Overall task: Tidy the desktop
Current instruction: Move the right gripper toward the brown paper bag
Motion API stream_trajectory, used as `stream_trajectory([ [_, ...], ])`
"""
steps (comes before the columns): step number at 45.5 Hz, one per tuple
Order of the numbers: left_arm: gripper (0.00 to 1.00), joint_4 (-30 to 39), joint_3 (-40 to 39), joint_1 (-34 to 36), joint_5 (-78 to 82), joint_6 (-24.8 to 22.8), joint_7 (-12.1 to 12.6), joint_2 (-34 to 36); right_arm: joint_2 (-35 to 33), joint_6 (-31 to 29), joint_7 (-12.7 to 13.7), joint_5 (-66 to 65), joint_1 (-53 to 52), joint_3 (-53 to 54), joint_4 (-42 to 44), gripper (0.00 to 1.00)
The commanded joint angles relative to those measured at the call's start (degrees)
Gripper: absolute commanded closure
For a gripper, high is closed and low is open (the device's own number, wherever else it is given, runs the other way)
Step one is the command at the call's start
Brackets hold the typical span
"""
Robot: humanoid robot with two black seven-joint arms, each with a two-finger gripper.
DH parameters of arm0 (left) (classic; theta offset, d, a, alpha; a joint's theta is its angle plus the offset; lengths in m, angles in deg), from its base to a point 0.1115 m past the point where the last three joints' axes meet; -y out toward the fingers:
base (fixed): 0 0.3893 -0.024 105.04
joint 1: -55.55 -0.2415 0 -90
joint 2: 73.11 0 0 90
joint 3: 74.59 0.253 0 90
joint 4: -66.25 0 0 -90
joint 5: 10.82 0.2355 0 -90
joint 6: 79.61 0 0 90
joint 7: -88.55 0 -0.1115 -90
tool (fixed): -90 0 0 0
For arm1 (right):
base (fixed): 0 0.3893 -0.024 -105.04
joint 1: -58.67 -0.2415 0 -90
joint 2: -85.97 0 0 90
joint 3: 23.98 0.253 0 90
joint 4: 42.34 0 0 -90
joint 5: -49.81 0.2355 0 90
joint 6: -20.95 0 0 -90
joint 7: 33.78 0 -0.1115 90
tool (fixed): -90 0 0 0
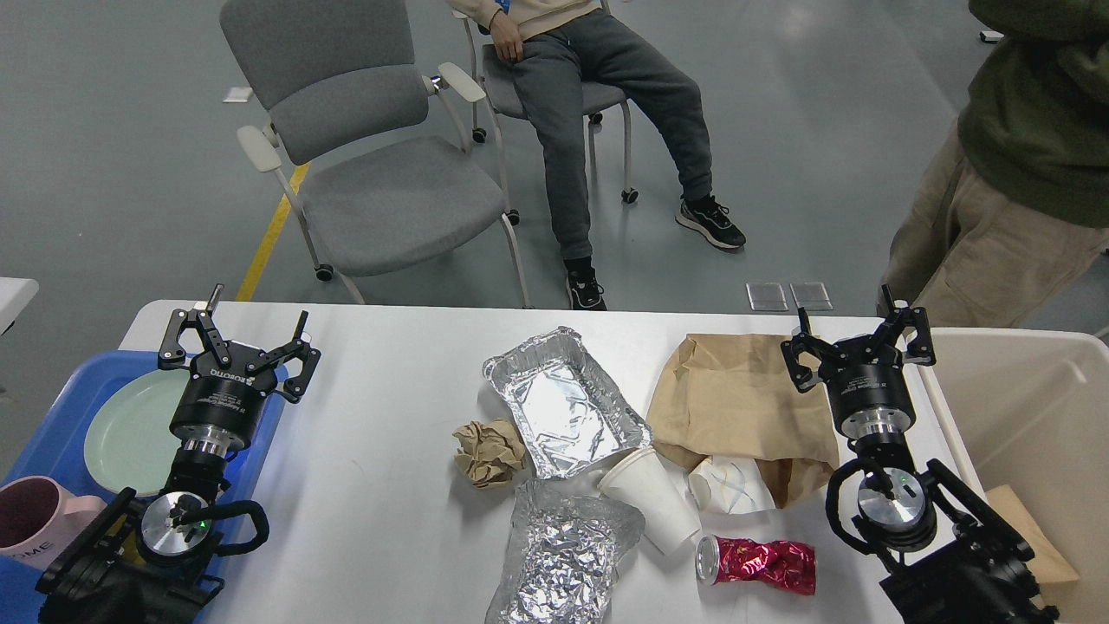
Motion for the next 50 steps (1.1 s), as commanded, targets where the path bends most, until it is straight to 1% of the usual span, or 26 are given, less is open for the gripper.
stream_trajectory([
  [1, 0.03, 0.00, 0.00, 0.00, 0.00, 0.00, 0.00, 0.08, -0.09, 0.05, -0.02, 0.04, -0.07, -1.14, 0.04, 0.00],
  [9, 0.03, 0.00, 0.00, 0.00, 0.00, 0.00, 0.00, -0.01, -0.27, 0.14, 0.07, 0.13, -0.34, -4.13, 1.18, 0.00],
  [41, 0.03, -0.09, 0.00, 0.00, 0.00, 0.00, 0.00, -0.01, -0.53, 0.23, 0.07, 0.04, -0.78, -5.36, 1.71, 0.00],
  [50, 0.03, 0.00, 0.00, 0.00, 0.00, 0.00, 0.00, -0.01, -2.90, 0.32, 0.16, 0.13, -0.77, -10.98, 3.64, 0.00],
])
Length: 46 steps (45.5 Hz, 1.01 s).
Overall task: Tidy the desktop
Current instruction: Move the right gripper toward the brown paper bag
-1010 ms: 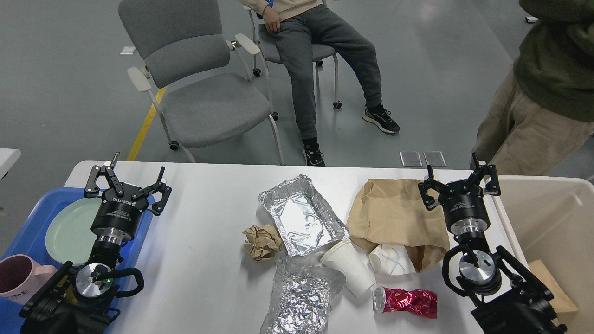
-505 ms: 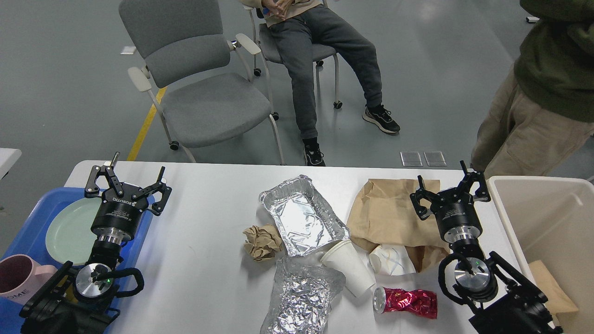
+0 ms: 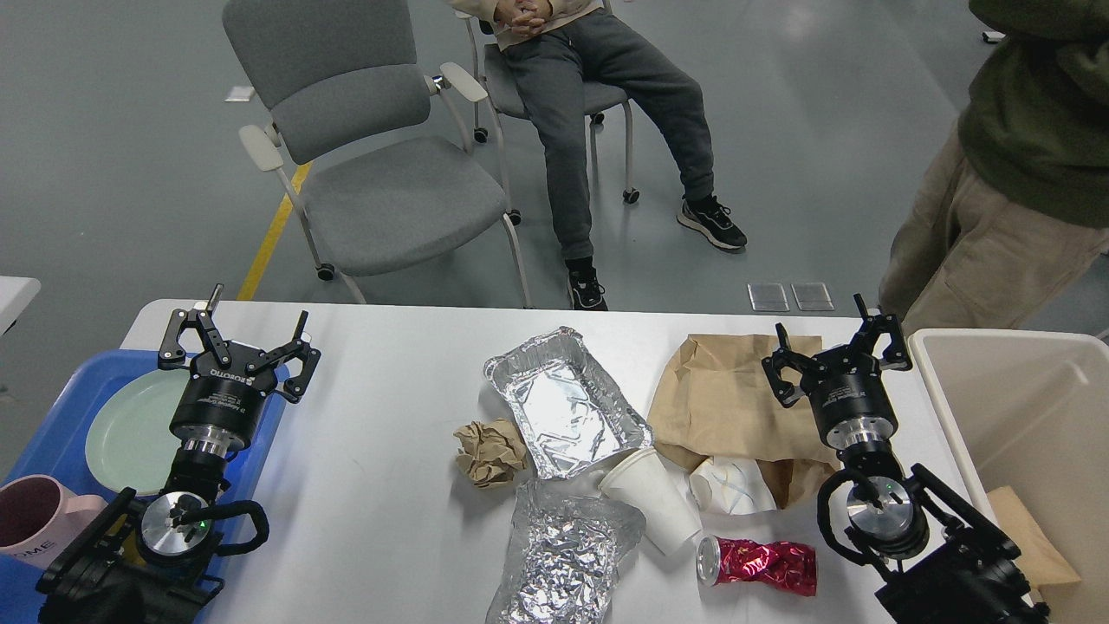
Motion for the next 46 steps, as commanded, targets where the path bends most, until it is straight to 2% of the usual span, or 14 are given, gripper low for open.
stream_trajectory([
  [1, 0.03, 0.00, 0.00, 0.00, 0.00, 0.00, 0.00, 0.07, -1.71, 0.11, 0.03, 0.08, -0.23, -3.11, 0.90, 0.00],
  [21, 0.03, -0.09, 0.00, 0.00, 0.00, 0.00, 0.00, 0.07, -5.23, -0.41, -0.68, 0.17, -3.04, -2.49, -0.33, 0.00],
  [46, 0.03, -0.09, 0.00, 0.00, 0.00, 0.00, 0.00, 0.07, -6.37, -1.91, -0.50, 2.80, -3.21, -4.16, -0.59, 0.00],
])
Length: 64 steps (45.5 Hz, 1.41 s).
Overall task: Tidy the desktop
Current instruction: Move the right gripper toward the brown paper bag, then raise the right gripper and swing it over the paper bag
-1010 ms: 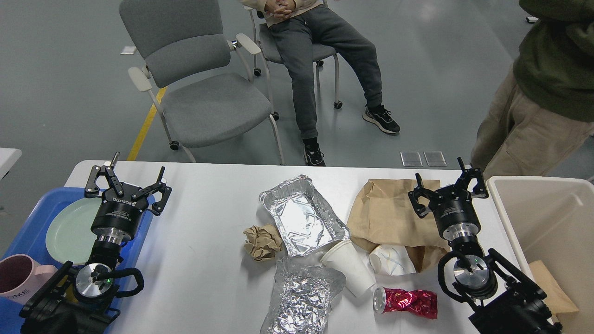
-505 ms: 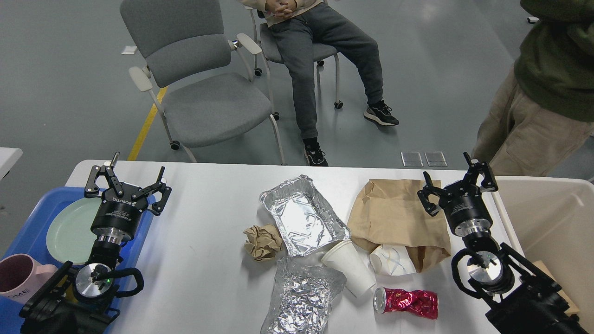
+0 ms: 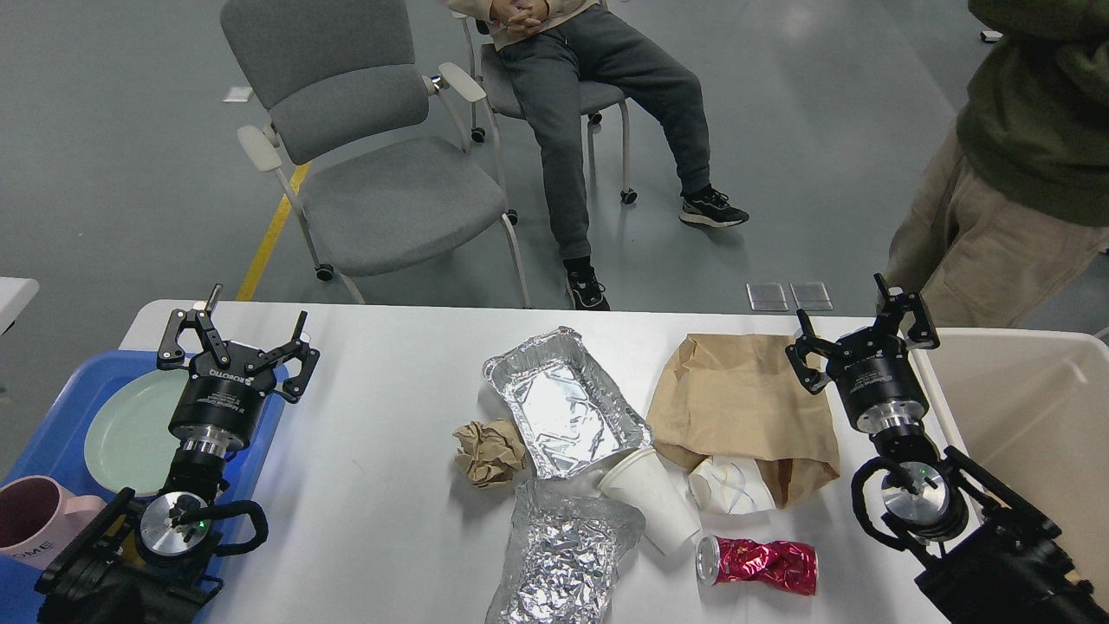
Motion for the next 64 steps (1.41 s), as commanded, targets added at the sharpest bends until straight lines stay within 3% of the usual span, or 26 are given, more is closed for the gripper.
stream_trajectory([
  [1, 0.03, -0.03, 0.00, 0.00, 0.00, 0.00, 0.03, -0.01, -0.90, -0.19, 0.01, 0.11, -0.16, -0.13, 0.00, 0.00],
  [10, 0.03, -0.03, 0.00, 0.00, 0.00, 0.00, 0.03, -0.01, -2.67, -0.63, 0.01, 0.20, -0.69, -0.56, 0.00, 0.00],
  [26, 0.03, 0.06, 0.00, 0.00, 0.00, 0.00, 0.03, -0.01, -8.02, -2.29, 0.01, 0.29, -2.79, -10.57, 0.00, 0.00],
  [34, 0.03, 0.06, 0.00, 0.00, 0.00, 0.00, 0.03, -0.01, -19.09, -10.73, -0.08, 0.37, -13.85, -36.21, 0.00, 0.00],
  [44, 0.03, -0.03, 0.00, 0.00, 0.00, 0.00, 0.03, -0.01, -24.99, -13.72, 0.01, 1.08, -37.66, -68.29, -0.17, 0.00],
  [57, 0.03, 0.06, 0.00, 0.00, 0.00, 0.00, 0.03, -0.01, -21.30, -17.50, 0.18, 1.08, -65.53, -101.70, -1.23, 0.00],
  [64, 0.03, 0.06, 0.00, 0.00, 0.00, 0.00, 0.03, -0.10, -11.56, -25.32, 0.71, 1.17, -78.37, -119.46, -3.42, 0.00],
])
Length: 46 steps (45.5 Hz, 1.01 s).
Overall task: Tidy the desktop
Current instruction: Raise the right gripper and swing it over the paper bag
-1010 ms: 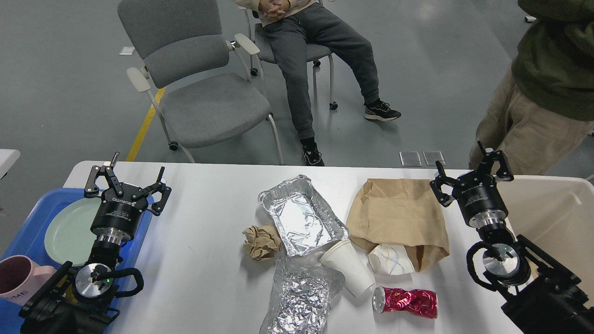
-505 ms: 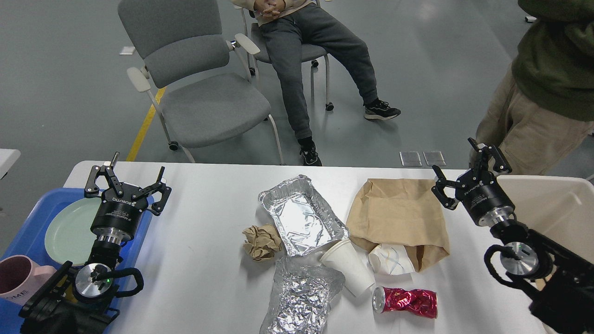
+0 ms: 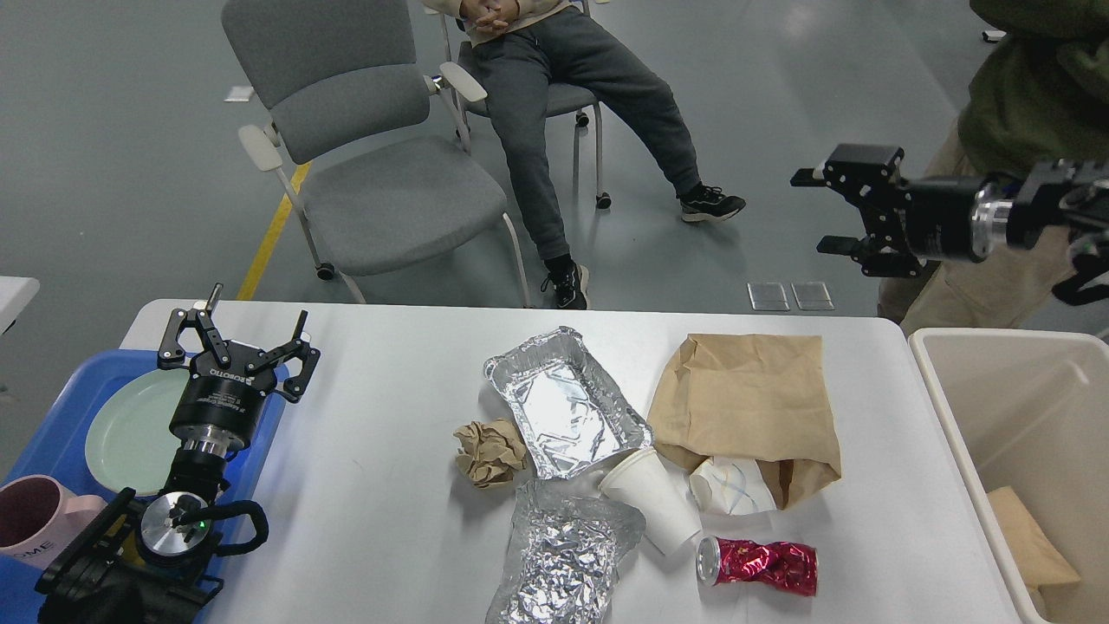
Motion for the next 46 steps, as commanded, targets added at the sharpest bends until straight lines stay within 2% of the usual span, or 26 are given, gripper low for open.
stream_trajectory([
  [1, 0.03, 0.00, 0.00, 0.00, 0.00, 0.00, 0.00, -0.03, 8.54, -6.52, 0.59, -0.04, -9.97, -13.69, -2.08, 0.00],
  [4, 0.03, 0.00, 0.00, 0.00, 0.00, 0.00, 0.00, -0.03, 11.88, -9.42, 1.64, -0.13, -14.36, -18.10, -4.45, 0.00],
  [7, 0.03, 0.00, 0.00, 0.00, 0.00, 0.00, 0.00, 0.05, 13.91, -11.45, 5.50, -0.39, -19.11, -20.39, -8.31, 0.00],
  [9, 0.03, 0.00, 0.00, 0.00, 0.00, 0.00, 0.00, 0.05, 14.88, -11.89, 10.24, -0.48, -22.71, -21.27, -11.83, 0.00],
  [14, 0.03, 0.00, 0.00, 0.00, 0.00, 0.00, 0.00, 0.05, 16.37, -11.81, 25.79, -0.13, -30.89, -21.45, -21.32, 0.00],
  [16, 0.03, 0.00, 0.00, 0.00, 0.00, 0.00, 0.00, 0.05, 16.99, -11.19, 30.02, -0.04, -33.70, -21.45, -25.18, 0.00],
  [18, 0.03, 0.00, 0.00, 0.00, 0.00, 0.00, 0.00, 0.05, 17.25, -10.93, 32.05, 0.05, -37.64, -21.54, -30.53, 0.00],
  [26, 0.03, 0.00, 0.00, 0.00, 0.00, 0.00, 0.00, 0.05, 15.94, -10.49, 32.67, 0.22, -48.29, -21.80, -42.41, 0.02],
  [30, 0.03, 0.00, 0.00, 0.00, 0.00, 0.00, 0.00, 0.05, 14.71, -9.08, 33.90, 0.31, -51.46, -21.97, -46.73, 0.05],
  [35, 0.03, 0.00, 0.00, 0.00, 0.00, 0.00, 0.00, -0.03, 14.53, -6.63, 35.57, 0.31, -52.00, -24.34, -48.58, 0.05],
  [46, 0.03, 0.00, 0.00, 0.00, 0.00, 0.00, 0.00, -0.03, 13.74, -3.11, 35.31, 0.40, -51.65, -27.78, -48.06, 0.03],
])
